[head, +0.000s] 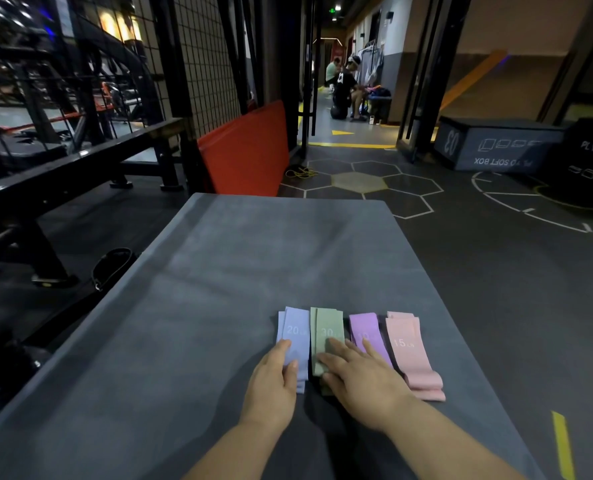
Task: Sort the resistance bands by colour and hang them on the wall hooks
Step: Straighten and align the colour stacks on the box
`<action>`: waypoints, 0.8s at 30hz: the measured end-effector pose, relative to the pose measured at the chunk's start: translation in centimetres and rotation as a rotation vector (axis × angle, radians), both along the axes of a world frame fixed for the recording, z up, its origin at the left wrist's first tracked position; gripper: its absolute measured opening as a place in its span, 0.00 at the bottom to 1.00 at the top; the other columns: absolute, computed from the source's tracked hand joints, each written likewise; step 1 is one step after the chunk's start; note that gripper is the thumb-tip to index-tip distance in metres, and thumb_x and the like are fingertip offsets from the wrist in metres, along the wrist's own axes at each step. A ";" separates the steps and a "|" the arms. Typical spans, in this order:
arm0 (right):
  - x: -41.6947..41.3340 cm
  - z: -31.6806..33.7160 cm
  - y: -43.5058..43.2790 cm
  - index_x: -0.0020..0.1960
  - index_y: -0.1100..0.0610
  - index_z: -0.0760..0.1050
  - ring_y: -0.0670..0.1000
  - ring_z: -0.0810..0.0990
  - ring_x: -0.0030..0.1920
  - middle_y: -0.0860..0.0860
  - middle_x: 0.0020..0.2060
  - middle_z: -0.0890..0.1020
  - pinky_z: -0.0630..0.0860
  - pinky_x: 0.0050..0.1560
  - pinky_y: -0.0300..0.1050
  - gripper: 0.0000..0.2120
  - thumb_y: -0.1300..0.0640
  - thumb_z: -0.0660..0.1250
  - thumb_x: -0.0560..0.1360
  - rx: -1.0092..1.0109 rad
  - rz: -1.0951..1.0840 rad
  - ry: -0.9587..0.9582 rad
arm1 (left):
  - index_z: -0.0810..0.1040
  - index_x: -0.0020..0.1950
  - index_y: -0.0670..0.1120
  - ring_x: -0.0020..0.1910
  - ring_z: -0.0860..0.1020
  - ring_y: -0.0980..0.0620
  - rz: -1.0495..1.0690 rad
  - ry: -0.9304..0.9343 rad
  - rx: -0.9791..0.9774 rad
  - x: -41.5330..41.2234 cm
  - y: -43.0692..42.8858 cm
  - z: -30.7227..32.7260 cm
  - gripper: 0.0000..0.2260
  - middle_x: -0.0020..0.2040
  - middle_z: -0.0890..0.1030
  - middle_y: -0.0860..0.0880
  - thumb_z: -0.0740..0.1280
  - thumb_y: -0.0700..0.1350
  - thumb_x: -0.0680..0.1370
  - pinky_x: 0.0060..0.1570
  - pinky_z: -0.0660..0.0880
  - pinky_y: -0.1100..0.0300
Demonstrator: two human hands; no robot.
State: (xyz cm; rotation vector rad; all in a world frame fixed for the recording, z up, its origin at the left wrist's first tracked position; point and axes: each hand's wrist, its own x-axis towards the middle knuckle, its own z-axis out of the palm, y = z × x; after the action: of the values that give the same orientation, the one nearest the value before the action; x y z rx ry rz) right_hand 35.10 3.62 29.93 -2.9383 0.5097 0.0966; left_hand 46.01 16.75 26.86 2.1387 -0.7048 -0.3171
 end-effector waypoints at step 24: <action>0.0 -0.8 0.1 0.75 0.47 0.61 0.48 0.51 0.77 0.46 0.77 0.56 0.42 0.72 0.41 0.41 0.38 0.27 0.71 0.033 0.028 -0.044 | 0.67 0.73 0.47 0.71 0.65 0.56 -0.025 -0.092 -0.002 -0.2 0.0 -0.8 0.18 0.73 0.66 0.52 0.56 0.45 0.82 0.66 0.57 0.70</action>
State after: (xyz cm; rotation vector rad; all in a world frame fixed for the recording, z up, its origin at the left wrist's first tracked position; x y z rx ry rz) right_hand 35.11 3.69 29.12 -2.9092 0.4558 0.0438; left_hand 45.85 16.78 26.03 2.1553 -0.7840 -0.2326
